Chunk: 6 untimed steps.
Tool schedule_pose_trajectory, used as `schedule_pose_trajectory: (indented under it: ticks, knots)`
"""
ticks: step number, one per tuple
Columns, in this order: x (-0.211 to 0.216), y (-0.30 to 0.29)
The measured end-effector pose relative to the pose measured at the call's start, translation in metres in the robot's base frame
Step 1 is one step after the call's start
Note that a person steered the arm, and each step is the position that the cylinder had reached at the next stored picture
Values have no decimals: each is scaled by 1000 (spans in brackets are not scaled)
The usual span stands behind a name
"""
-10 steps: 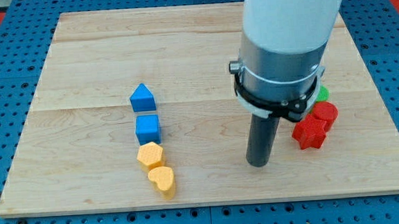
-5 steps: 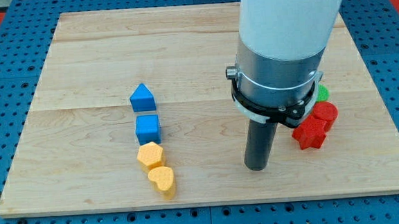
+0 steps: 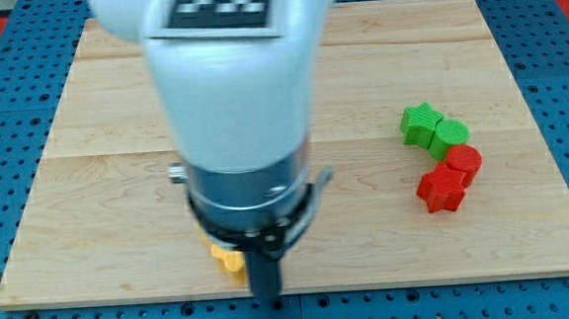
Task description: Push the yellow hexagon in between the blue cube and blue triangle
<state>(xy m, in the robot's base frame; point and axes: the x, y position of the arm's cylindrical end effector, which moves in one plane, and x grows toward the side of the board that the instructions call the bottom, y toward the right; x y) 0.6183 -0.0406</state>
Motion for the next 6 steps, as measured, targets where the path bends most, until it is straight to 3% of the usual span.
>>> schedule_pose_trajectory:
  ticks: [2,5,6]
  knots:
    - [-57,-54]
    - [-199,-59]
    - [-220,-43]
